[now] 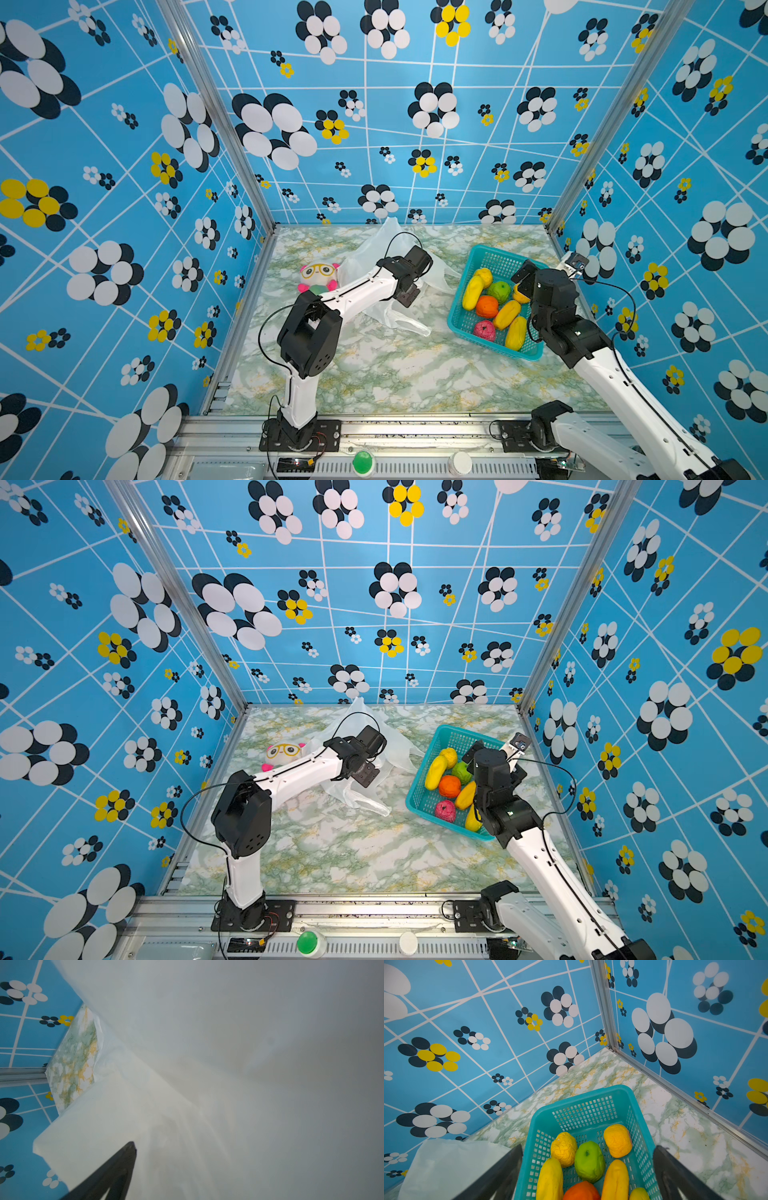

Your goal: Untie the knot of the plastic bag and take out the fruit

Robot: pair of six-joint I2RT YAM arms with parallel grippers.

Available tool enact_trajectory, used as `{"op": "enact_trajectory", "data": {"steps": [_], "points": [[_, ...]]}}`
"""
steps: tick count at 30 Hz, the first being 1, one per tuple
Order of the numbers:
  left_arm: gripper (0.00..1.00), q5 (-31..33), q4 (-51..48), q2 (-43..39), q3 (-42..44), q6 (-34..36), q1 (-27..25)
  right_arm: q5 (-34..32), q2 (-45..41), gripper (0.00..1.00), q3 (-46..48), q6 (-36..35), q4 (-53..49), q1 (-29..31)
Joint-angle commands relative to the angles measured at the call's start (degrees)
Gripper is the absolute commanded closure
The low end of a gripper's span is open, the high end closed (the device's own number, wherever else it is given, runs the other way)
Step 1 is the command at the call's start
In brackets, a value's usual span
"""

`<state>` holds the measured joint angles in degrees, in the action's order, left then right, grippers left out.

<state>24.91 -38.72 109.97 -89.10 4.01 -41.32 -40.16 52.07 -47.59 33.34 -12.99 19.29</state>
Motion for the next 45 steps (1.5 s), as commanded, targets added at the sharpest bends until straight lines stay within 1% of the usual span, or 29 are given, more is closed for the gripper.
{"op": "enact_trajectory", "data": {"steps": [1,3,5,6,9,13,15,16,18,20,22,24,26,29,30,31,32,34,35,36,37,39,42,43,45], "points": [[0.01,1.0,2.2,-6.1,1.9,4.0,-1.0,0.1,-1.2,0.01,0.5,-0.8,0.9,-0.3],[0.01,2.7,0.4,-6.3,1.2,4.3,-1.8,0.1,-1.4,0.01,0.6,-0.8,0.9,-0.3],[0.01,6.9,-1.3,-5.8,0.3,4.1,-2.3,0.1,-1.6,0.01,0.6,-0.8,0.8,-0.3],[0.01,7.2,-1.4,-6.1,0.5,4.2,-2.5,0.1,-1.6,0.01,0.5,-0.8,0.8,-0.3],[0.01,2.0,0.4,-8.8,2.3,5.4,-3.6,0.0,-2.0,0.01,0.6,-0.8,0.8,-0.3],[0.01,-2.0,1.5,-11.6,2.2,5.6,-5.3,-0.2,-2.0,0.01,1.0,-1.1,1.1,-0.3],[0.01,-5.8,3.5,-14.7,3.0,4.8,-5.3,-0.6,-1.8,0.01,1.4,-1.8,1.8,-0.3],[0.01,-7.3,5.0,-16.9,3.8,4.4,-5.3,-1.9,-1.7,0.01,1.6,-2.5,2.1,-0.3],[0.01,-9.5,8.3,-22.2,6.1,2.9,-5.1,-7.6,-0.9,0.01,2.6,-3.1,2.4,-0.4],[0.01,-12.5,11.6,-28.3,9.0,1.3,-4.5,-13.1,0.1,0.01,4.8,-4.9,4.9,-1.2],[0.01,-13.3,14.6,-34.5,12.2,-0.1,-3.7,-13.8,0.8,0.01,7.0,-5.4,7.0,-3.1],[0.01,-10.4,17.7,-40.8,17.0,-1.8,-2.2,-14.7,1.8,0.01,8.8,-5.5,8.5,-5.4],[0.01,-6.9,20.9,-46.5,22.6,-4.4,0.9,-15.5,2.7,0.01,10.9,-4.9,9.9,-8.0],[0.01,-4.6,24.6,-55.0,31.6,-8.7,9.6,-15.4,4.4,0.01,13.2,-3.4,9.8,-12.1],[0.01,-3.3,25.9,-57.4,34.6,-9.7,12.7,-15.5,4.8,0.01,13.9,-2.9,9.5,-14.5],[0.01,-2.0,27.3,-59.3,37.2,-9.9,15.0,-15.5,5.1,0.01,14.5,-3.0,9.9,-15.6],[0.01,0.5,29.4,-61.2,40.5,-9.6,17.4,-15.5,5.5,0.01,15.6,-4.6,11.6,-16.4],[0.01,7.0,35.3,-63.4,46.7,-8.2,20.4,-15.8,7.1,0.01,19.8,-10.1,19.9,-16.6],[0.01,11.6,39.8,-63.7,50.6,-7.2,21.7,-16.6,7.5,0.01,21.7,-9.9,22.6,-16.7],[0.01,14.7,43.8,-63.6,54.2,-6.9,23.0,-16.6,7.6,0.01,23.8,-9.6,25.8,-17.0],[0.01,16.3,45.9,-63.4,56.6,-7.4,24.6,-16.2,7.6,0.01,25.6,-10.6,29.2,-17.3],[0.01,17.8,47.9,-62.4,60.3,-10.6,28.3,-16.4,7.3,0.01,28.1,-12.2,32.7,-17.5],[0.01,16.6,49.9,-61.4,63.9,-14.8,33.8,-15.1,6.5,0.01,28.3,-16.2,32.4,-17.8],[0.01,16.3,50.8,-61.3,64.9,-15.2,34.8,-14.9,6.5,0.01,28.0,-16.4,31.6,-17.8],[0.01,15.4,56.5,-60.7,68.6,-14.5,36.2,-13.5,6.8,0.01,27.9,-16.3,31.1,-17.9]]}}
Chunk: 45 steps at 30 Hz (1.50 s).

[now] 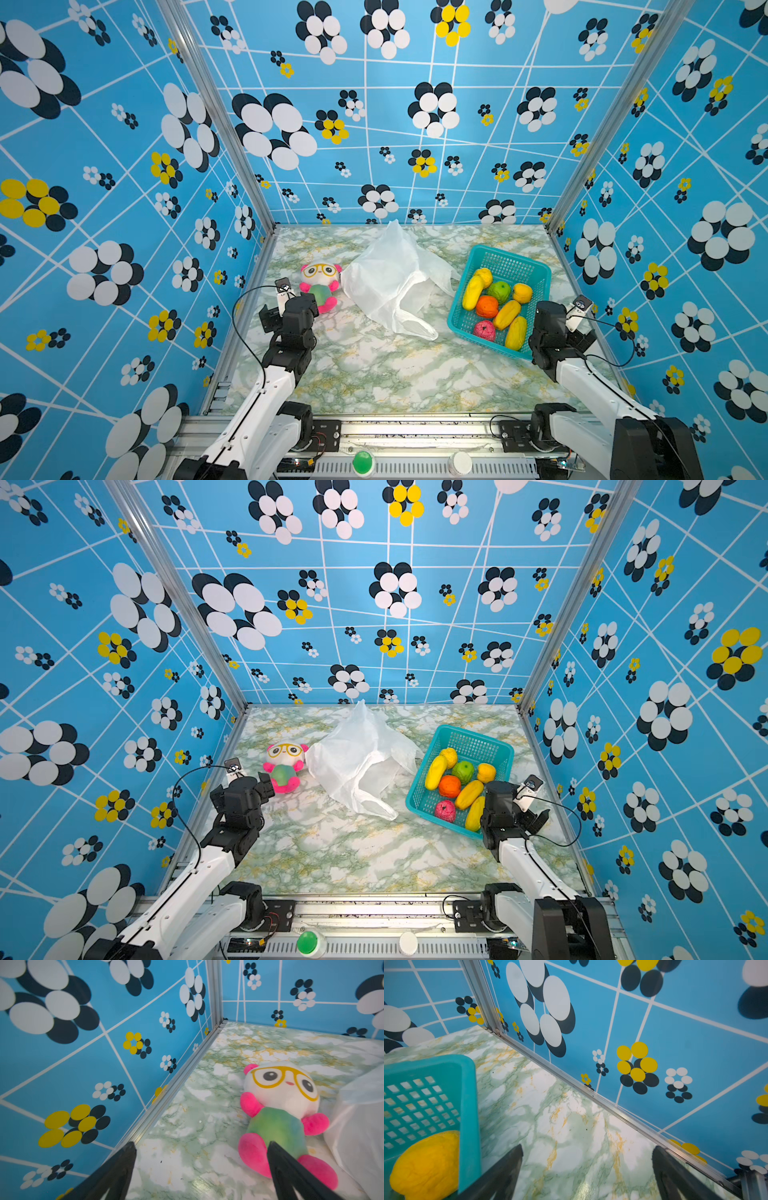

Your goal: Untie the knot of the plastic bag and take out the fruit

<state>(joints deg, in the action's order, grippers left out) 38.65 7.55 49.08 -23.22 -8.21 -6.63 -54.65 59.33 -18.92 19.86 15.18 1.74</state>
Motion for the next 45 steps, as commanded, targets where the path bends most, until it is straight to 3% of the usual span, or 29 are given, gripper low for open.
{"op": "enact_trajectory", "data": {"steps": [1,4,9,13,19,23,25,30,34,37,42,44,45], "points": [[0.01,0.2,13.1,0.7,4.3,-1.9,2.0,2.5,-0.1,0.01,-0.9,-2.5,2.6,-0.4],[0.01,-5.0,21.6,4.0,7.8,-0.9,3.6,8.4,2.8,0.01,-1.5,-2.4,4.4,-0.6],[0.01,-6.1,18.4,13.1,3.4,-2.4,4.3,20.4,9.6,0.01,-0.5,-5.3,15.0,-0.7],[0.01,-8.2,20.0,20.2,1.6,-3.4,4.8,28.1,14.0,0.01,-2.3,-7.6,17.5,-0.7],[0.01,-15.4,26.3,24.0,2.1,-1.7,4.9,35.0,16.3,0.01,-1.3,-10.9,25.3,-0.7],[0.01,-16.5,31.8,24.4,4.0,-0.2,4.9,37.7,18.1,0.01,-2.3,-13.9,26.8,-0.7],[0.01,-17.2,34.9,25.1,4.7,0.7,4.9,37.1,20.5,0.01,-0.5,-14.6,33.1,-0.6],[0.01,-17.8,31.3,26.6,2.0,1.9,4.9,41.1,29.5,0.01,-2.1,-16.5,39.0,-0.6],[0.01,-20.3,38.2,28.0,4.1,1.2,5.1,40.3,28.4,0.01,-2.4,-16.0,36.6,-0.6],[0.01,-22.6,48.4,34.4,5.4,3.0,5.5,40.3,28.6,0.01,-2.3,-16.0,36.9,-0.6],[0.01,-26.6,44.3,34.9,3.4,4.0,5.2,40.4,28.6,0.01,-2.4,-16.0,36.9,-0.6],[0.01,-29.7,45.8,37.2,3.2,5.0,5.2,40.3,28.6,0.01,-2.4,-16.1,36.9,-0.6],[0.01,-30.8,51.7,40.7,3.7,6.7,5.1,40.4,28.5,0.01,-2.4,-16.2,36.9,-0.6]]}}
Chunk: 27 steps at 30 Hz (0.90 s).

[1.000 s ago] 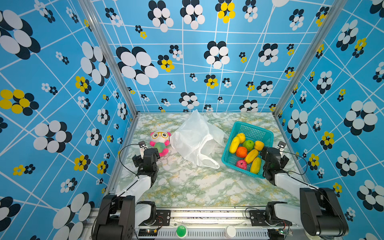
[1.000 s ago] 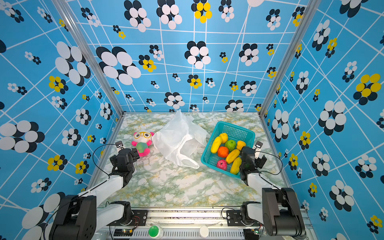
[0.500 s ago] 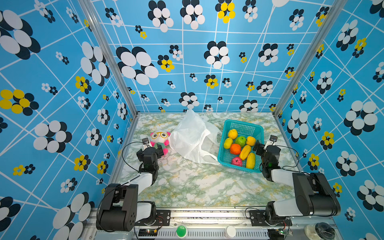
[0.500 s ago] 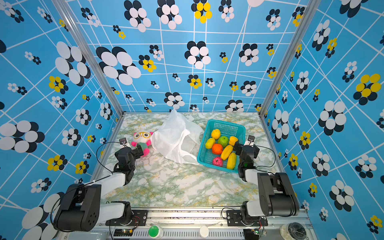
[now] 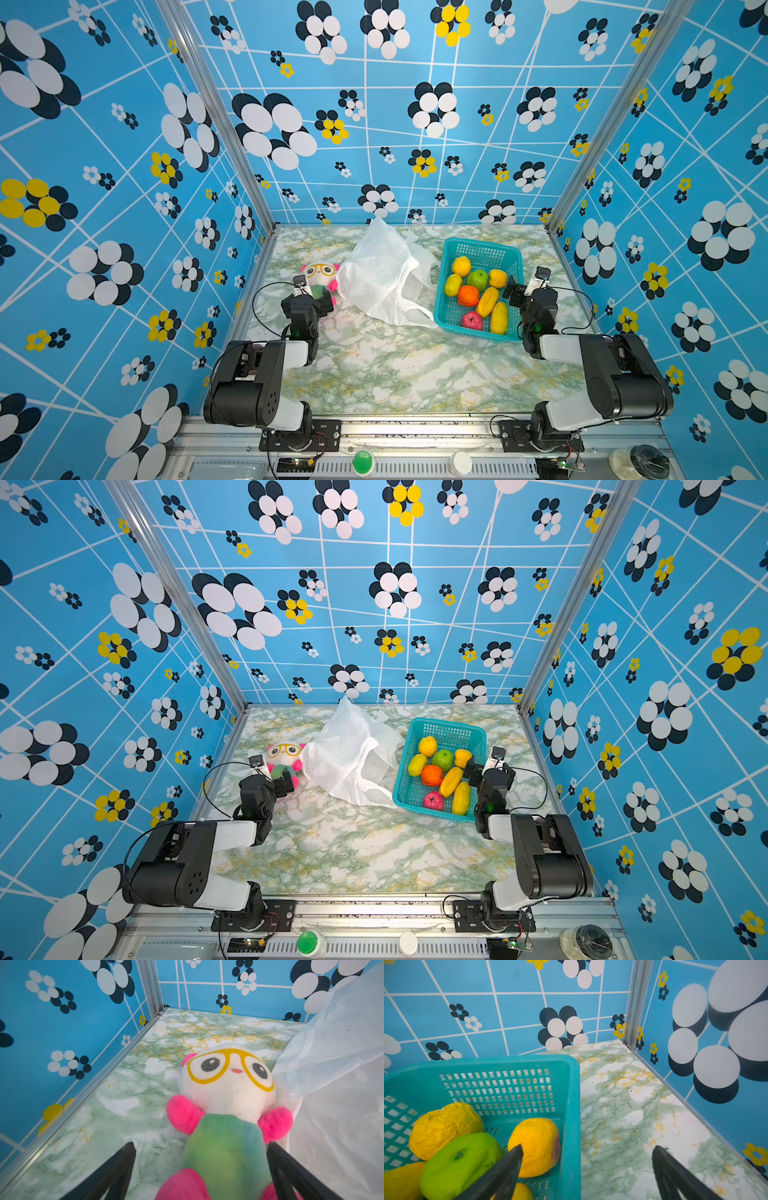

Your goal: Untie the knot of the plastic bag and take out the fruit

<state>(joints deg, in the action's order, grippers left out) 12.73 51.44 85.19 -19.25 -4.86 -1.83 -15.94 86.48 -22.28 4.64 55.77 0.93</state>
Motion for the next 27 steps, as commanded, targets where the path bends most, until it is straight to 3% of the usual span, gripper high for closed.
{"op": "enact_trajectory", "data": {"steps": [1,2,4,27], "points": [[0.01,-4.8,6.7,4.3,-0.3,3.4,-0.1,1.7,1.4,0.01,1.0,-0.9,-3.7,0.2],[0.01,-3.7,1.0,2.1,-1.5,2.1,0.0,1.6,1.4,0.01,0.9,-0.9,-3.7,0.2],[0.01,-2.1,5.2,4.1,-1.1,3.1,-0.5,1.6,1.5,0.01,1.0,-1.0,-3.7,0.2],[0.01,-3.2,3.1,3.5,-1.7,3.3,-0.7,4.2,1.7,0.01,0.0,-3.1,-5.2,1.0]]}}
